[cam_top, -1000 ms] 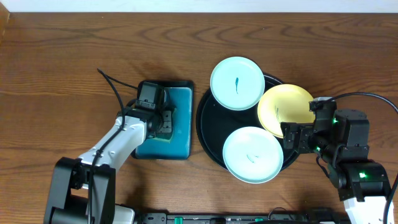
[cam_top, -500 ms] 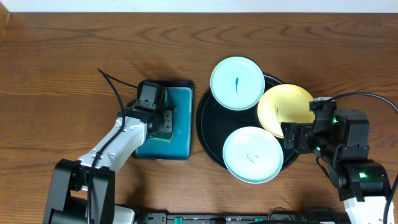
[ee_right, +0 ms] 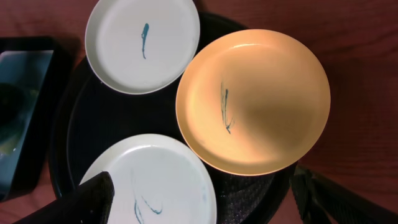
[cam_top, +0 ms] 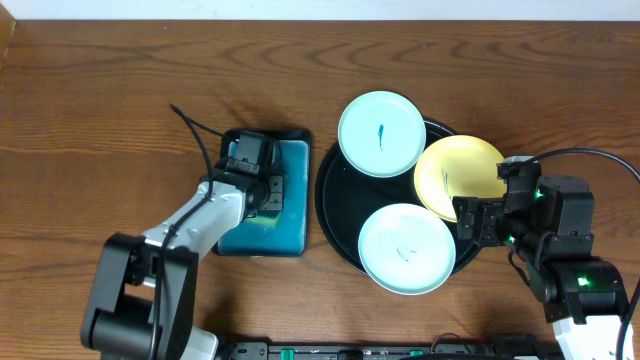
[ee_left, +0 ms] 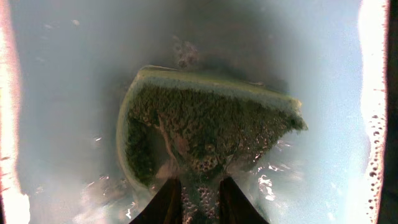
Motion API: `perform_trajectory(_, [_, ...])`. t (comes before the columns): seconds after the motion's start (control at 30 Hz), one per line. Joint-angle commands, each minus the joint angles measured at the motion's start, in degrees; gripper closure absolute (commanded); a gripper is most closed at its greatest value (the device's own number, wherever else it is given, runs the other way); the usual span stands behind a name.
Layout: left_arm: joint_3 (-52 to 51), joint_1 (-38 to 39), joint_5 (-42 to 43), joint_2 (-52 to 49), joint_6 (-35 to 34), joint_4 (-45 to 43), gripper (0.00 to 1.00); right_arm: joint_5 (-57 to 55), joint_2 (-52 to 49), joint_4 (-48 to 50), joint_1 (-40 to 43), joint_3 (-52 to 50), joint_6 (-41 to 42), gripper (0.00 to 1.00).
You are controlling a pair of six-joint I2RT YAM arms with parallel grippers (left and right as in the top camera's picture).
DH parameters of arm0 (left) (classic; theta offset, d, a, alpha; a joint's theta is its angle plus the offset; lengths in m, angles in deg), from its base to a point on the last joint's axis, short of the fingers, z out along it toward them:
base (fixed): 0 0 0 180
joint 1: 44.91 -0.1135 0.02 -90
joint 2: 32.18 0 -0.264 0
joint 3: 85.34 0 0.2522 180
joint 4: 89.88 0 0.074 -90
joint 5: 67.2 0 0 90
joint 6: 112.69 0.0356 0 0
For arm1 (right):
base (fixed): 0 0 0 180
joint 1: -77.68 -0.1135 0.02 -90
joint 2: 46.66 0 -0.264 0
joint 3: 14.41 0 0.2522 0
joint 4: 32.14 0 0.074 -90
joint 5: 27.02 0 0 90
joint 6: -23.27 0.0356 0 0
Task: Clean dirty plates on tray and stack at the side
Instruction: 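Grasp the green sponge with the left gripper in the water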
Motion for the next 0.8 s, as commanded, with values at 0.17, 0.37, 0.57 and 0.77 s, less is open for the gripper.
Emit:
perform_trajectory(0.17, [-0.96, 0.39, 0.35, -7.96, -0.17, 1.53, 0.93, 0.52, -0.02, -0.24, -0.09, 1.11, 0.68, 0.1])
perform_trajectory(0.37, [0.48, 0.37, 0.37, 0.26, -0.17, 5.38, 0.93, 0.52, -0.02, -0.22, -0.09, 1.11, 0.68, 0.11])
perform_trajectory(0.57, [0.48, 0.39, 0.35, 12.41, -0.17, 6.84, 0.93, 0.52, -0.02, -0.26, -0.09, 1.11, 0.68, 0.11])
perform_trajectory(0.77, [0.46, 0.39, 0.37, 16.79, -0.37, 9.9, 0.93, 0.55, -0.02, -0.68, -0.09, 1.11, 0.7, 0.11])
